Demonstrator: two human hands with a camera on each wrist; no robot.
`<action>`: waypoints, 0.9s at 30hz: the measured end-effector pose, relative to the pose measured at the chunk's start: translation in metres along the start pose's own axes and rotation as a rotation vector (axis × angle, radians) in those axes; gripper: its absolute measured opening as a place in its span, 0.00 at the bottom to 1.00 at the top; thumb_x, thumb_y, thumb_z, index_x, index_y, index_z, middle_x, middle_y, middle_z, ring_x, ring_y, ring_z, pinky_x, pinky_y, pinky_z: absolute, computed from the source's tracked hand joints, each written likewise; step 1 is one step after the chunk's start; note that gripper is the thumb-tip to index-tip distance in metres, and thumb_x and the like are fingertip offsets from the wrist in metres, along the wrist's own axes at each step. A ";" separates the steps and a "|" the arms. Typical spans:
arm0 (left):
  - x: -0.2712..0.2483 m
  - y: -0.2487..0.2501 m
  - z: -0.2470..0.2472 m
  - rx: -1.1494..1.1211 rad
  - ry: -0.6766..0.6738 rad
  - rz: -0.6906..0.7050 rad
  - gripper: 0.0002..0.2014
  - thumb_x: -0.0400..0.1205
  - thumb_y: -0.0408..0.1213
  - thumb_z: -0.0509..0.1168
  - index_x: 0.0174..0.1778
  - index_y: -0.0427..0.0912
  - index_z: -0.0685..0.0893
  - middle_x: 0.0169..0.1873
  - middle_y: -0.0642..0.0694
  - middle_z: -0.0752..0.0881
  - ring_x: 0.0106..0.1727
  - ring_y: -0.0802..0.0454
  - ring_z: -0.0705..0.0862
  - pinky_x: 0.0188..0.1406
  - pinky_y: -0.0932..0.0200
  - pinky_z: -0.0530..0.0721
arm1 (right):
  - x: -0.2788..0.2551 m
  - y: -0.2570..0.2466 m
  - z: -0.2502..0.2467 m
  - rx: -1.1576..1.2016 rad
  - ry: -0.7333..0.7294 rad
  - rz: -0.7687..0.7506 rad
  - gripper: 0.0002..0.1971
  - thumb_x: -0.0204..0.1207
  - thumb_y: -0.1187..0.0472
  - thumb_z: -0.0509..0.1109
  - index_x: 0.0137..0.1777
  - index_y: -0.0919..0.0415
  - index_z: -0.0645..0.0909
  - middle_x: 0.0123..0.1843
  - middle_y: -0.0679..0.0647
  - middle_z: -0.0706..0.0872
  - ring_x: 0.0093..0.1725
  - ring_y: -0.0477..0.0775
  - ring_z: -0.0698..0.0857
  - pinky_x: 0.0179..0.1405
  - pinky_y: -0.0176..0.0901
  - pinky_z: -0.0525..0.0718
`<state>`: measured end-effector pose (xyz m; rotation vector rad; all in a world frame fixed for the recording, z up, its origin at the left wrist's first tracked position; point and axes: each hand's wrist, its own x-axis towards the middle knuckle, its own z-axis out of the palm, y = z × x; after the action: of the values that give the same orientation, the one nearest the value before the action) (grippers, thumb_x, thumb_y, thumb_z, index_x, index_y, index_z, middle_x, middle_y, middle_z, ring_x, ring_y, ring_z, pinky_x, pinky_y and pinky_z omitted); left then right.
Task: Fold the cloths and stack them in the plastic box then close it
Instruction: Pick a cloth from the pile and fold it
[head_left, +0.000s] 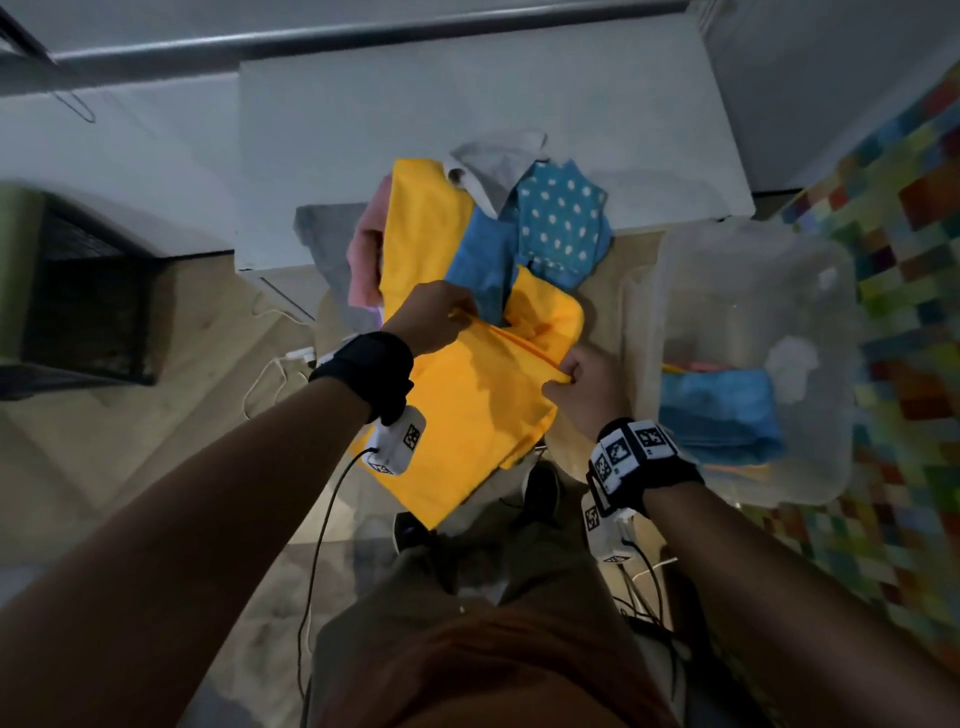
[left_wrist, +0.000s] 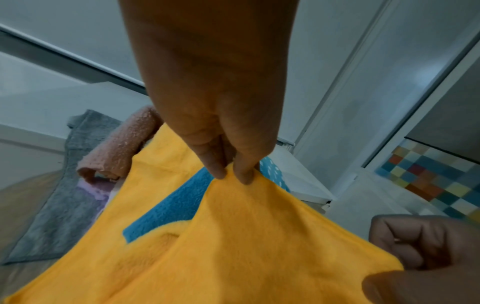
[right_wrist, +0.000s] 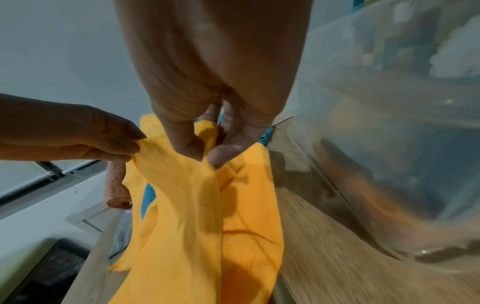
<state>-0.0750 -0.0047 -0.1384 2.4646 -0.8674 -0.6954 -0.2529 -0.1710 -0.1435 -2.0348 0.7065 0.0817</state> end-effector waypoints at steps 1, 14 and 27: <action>-0.002 -0.003 -0.002 0.002 0.007 0.002 0.08 0.81 0.32 0.68 0.53 0.41 0.88 0.52 0.45 0.88 0.55 0.47 0.84 0.53 0.54 0.79 | -0.002 0.000 0.001 0.011 -0.024 -0.016 0.14 0.66 0.75 0.75 0.38 0.67 0.71 0.31 0.58 0.65 0.29 0.50 0.63 0.29 0.42 0.61; -0.045 -0.070 0.030 0.032 -0.195 -0.130 0.13 0.74 0.31 0.70 0.40 0.58 0.85 0.51 0.48 0.75 0.47 0.49 0.80 0.50 0.51 0.83 | -0.013 0.021 0.061 -0.245 -0.510 -0.025 0.13 0.63 0.72 0.74 0.41 0.57 0.74 0.40 0.54 0.79 0.38 0.57 0.79 0.34 0.48 0.74; -0.021 -0.089 0.085 -0.062 -0.173 -0.327 0.39 0.76 0.41 0.75 0.79 0.38 0.64 0.70 0.36 0.76 0.69 0.38 0.76 0.64 0.46 0.78 | 0.011 0.054 0.089 -0.300 -0.314 0.257 0.35 0.68 0.55 0.78 0.73 0.54 0.66 0.68 0.59 0.69 0.65 0.66 0.73 0.54 0.57 0.79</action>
<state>-0.0995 0.0532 -0.2467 2.5439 -0.4929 -1.0442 -0.2514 -0.1246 -0.2377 -2.1333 0.7857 0.6768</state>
